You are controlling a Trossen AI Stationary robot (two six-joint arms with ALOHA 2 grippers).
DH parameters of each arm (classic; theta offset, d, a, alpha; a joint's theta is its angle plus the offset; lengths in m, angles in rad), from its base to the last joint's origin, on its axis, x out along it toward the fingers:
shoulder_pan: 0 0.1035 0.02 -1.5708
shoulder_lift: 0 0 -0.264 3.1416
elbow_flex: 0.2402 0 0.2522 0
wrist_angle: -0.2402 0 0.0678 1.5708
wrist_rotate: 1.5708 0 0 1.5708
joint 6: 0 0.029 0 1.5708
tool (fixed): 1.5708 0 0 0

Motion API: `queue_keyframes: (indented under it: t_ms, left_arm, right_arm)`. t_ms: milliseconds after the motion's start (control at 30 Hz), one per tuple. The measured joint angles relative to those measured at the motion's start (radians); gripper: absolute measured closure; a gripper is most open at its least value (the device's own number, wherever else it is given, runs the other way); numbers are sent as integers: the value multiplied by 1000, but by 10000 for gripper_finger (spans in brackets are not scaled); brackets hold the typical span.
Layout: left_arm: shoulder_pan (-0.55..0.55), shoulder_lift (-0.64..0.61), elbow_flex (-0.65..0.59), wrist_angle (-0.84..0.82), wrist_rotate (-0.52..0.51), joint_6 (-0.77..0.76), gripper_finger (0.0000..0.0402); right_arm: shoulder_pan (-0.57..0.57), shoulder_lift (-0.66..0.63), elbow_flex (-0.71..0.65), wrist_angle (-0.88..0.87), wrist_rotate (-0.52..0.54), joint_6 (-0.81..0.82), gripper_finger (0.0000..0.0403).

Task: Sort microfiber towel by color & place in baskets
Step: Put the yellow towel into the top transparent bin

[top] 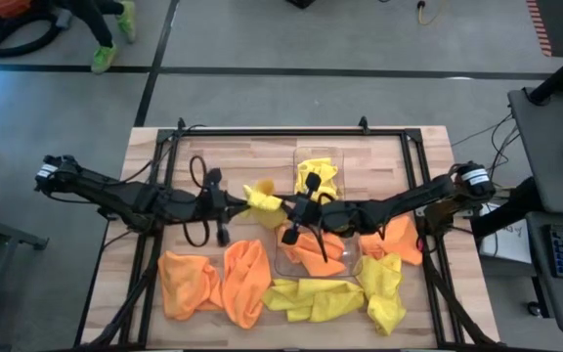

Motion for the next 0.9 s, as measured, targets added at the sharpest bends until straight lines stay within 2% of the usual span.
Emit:
queue_keyframes:
  t_ms: [100, 300, 400, 533, 700, 900]
  left_arm:
    - [0, 0, -1, -1, 95, 12, 401]
    - [0, 1, -2, -42, 179, 12, 401]
    - [0, 5, -3, -52, 208, 4, 401]
    - [0, 9, -3, -77, 230, -7, 401]
    - [0, 9, -4, -96, 235, -19, 401]
    - [0, 38, -4, -59, 236, -18, 401]
  right_arm:
    - [-4, -3, 0, -1, -21, -28, 385]
    - [-7, -3, 0, -2, -39, -65, 383]
    - [-6, -3, 0, -5, -57, -85, 367]
    - [-6, -3, 0, -37, -74, -100, 317]
    - [-6, -3, 0, -67, -93, -90, 229]
    - [-10, 2, 9, -71, -264, -51, 134]
